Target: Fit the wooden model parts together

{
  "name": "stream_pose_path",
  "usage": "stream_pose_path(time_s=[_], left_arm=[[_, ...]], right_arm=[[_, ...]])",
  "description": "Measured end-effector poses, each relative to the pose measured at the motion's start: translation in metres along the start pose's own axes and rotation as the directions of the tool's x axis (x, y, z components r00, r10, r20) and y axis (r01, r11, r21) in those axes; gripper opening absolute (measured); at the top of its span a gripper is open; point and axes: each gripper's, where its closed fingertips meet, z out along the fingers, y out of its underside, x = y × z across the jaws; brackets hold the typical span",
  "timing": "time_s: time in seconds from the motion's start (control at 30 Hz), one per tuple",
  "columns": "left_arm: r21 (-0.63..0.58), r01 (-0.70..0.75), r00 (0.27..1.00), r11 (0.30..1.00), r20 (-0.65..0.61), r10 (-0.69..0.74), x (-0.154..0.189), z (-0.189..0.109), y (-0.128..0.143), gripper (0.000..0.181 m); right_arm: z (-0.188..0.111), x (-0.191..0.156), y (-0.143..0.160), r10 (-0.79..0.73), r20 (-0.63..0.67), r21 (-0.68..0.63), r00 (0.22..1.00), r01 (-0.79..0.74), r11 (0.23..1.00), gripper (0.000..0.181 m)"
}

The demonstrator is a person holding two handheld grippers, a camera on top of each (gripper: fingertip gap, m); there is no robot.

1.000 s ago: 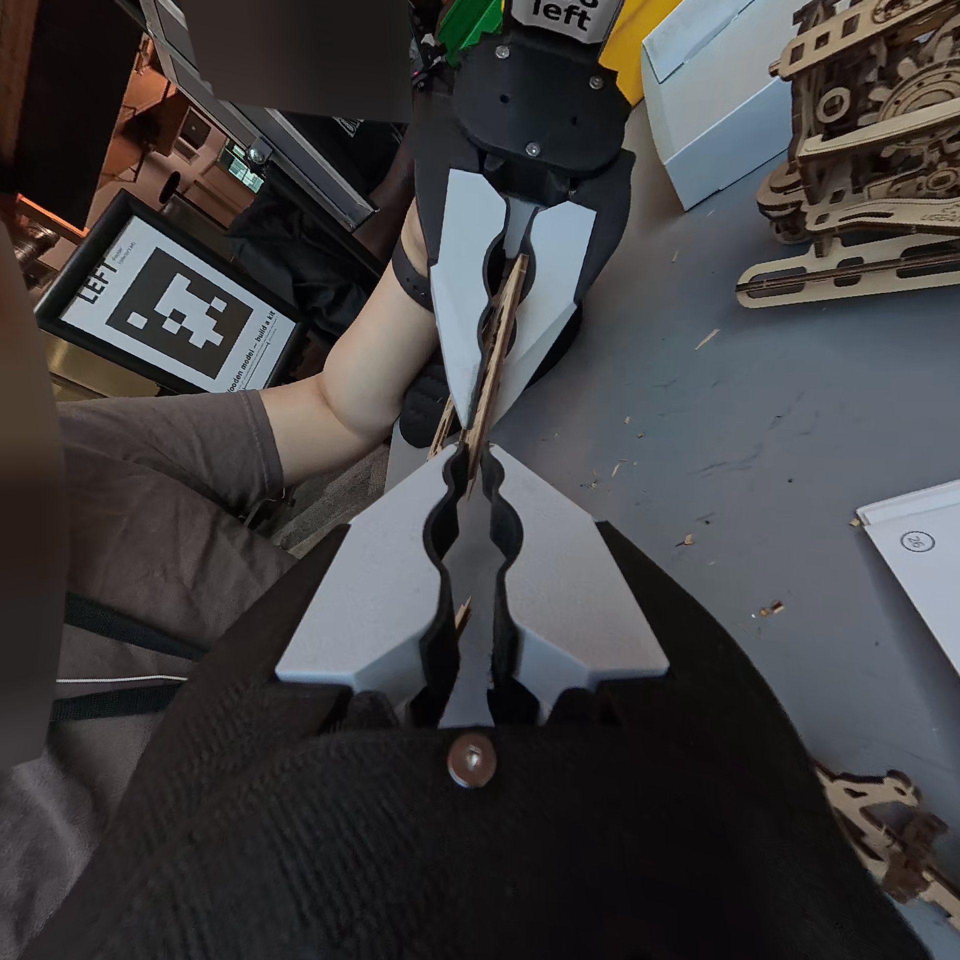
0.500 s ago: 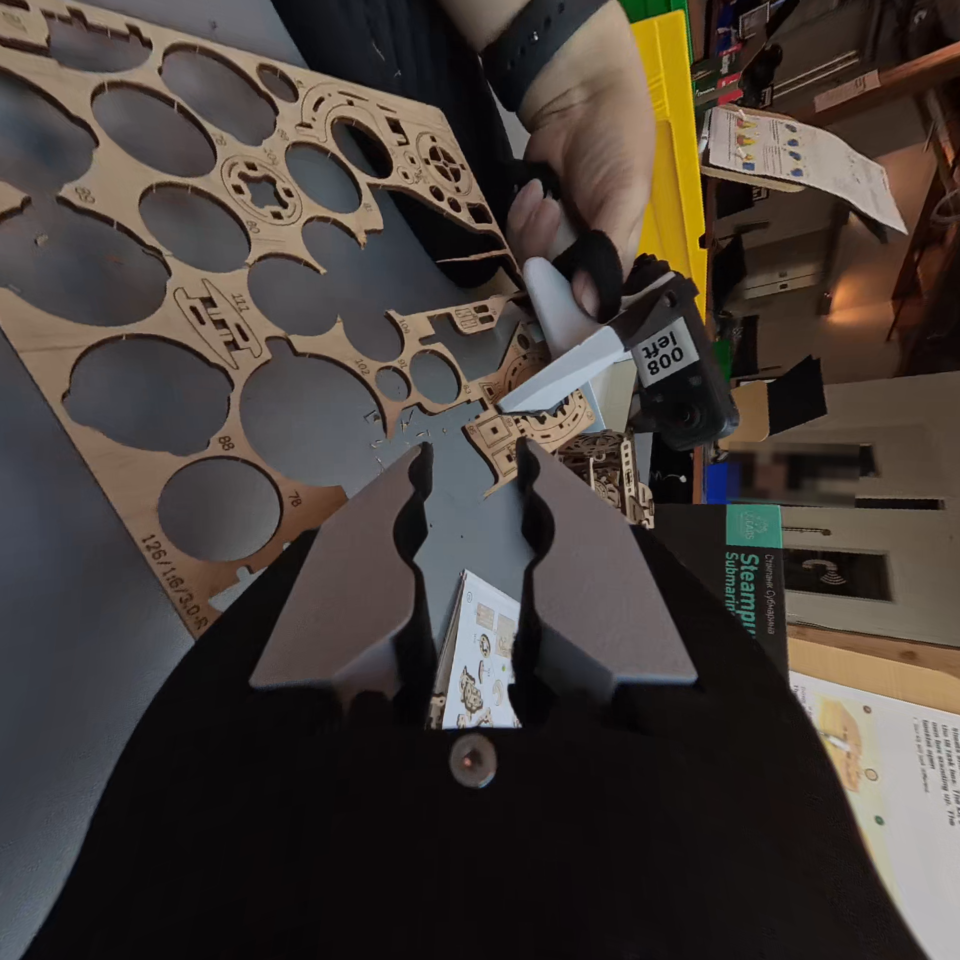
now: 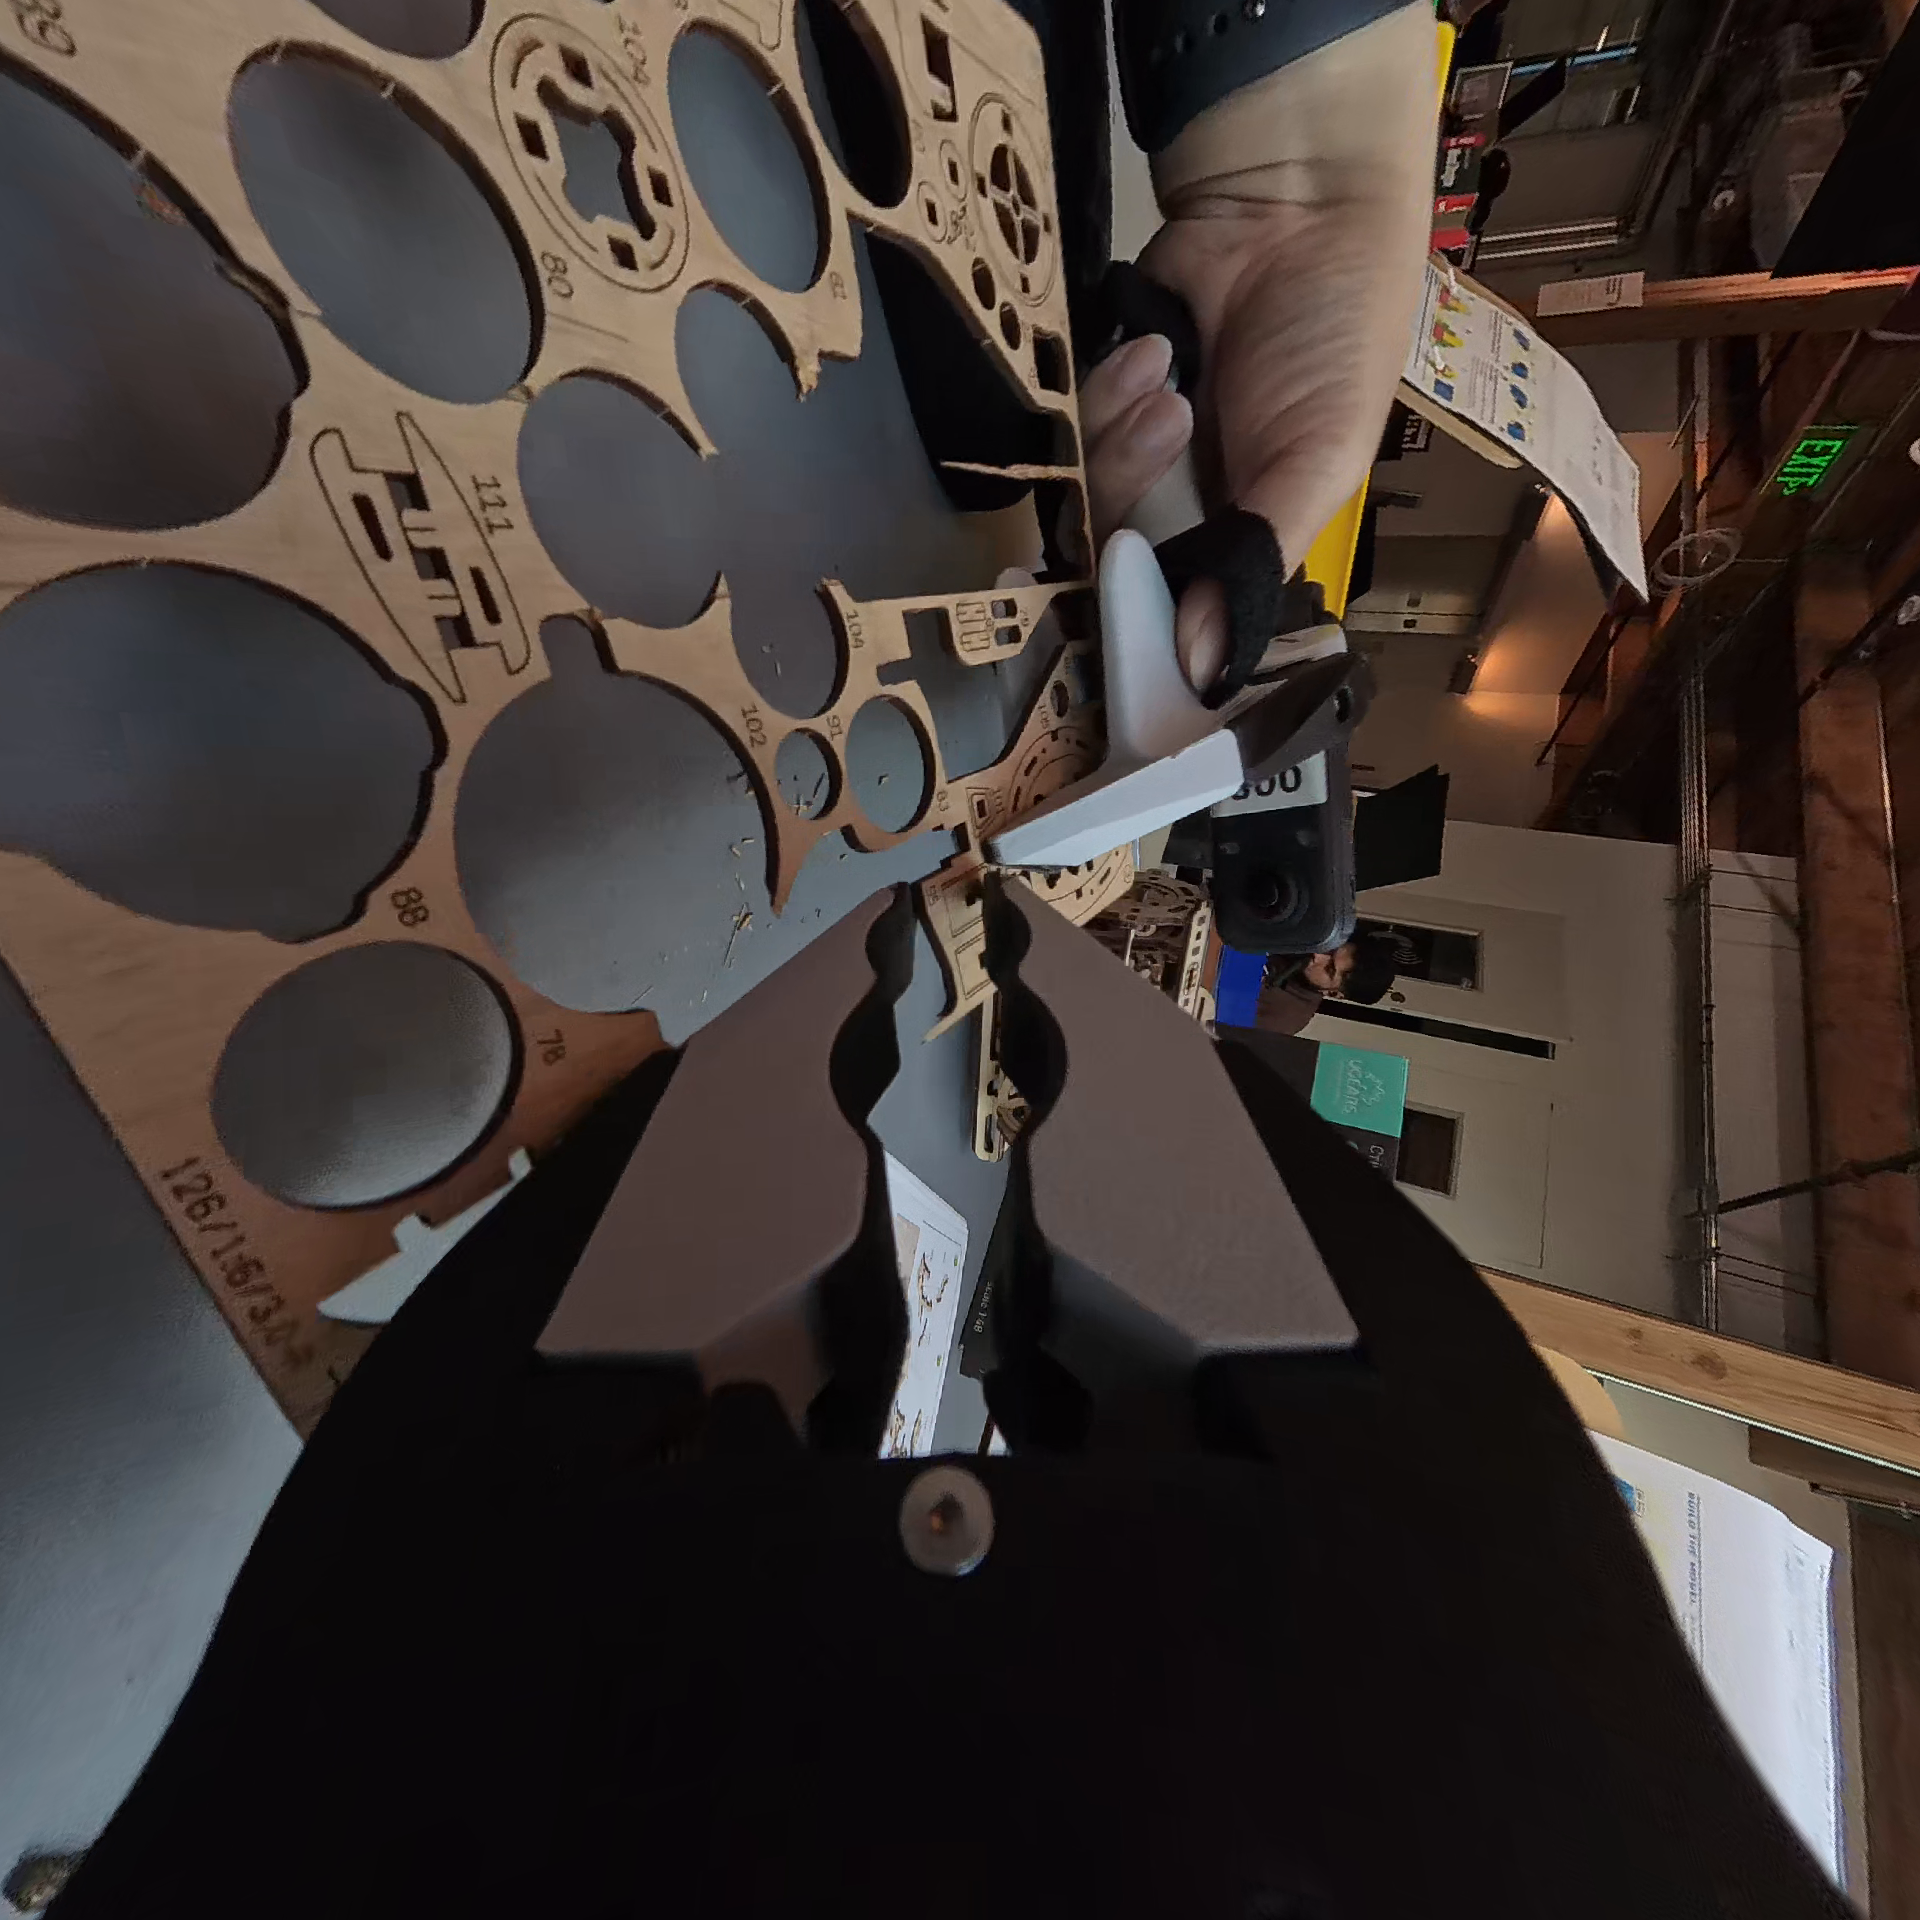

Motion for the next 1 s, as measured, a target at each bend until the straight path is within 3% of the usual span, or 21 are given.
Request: stream_pose_path(time_s=[0.03,1.0], left_arm=[[-0.005,-0.001,1.000,1.000,0.002,0.001,-0.0002,0.0002,0.0007,0.000],[0.022,-0.014,1.000,1.000,0.005,0.014,-0.0017,0.0029,-0.0044,0.002]], right_arm=[[0.0003,-0.0003,-0.0007,-0.010,-0.007,0.002,1.000,0.010,1.000,0.012],[0.0017,0.0031,-0.0003,-0.017,-0.091,-0.038,0.996,0.014,0.999,0.008]])
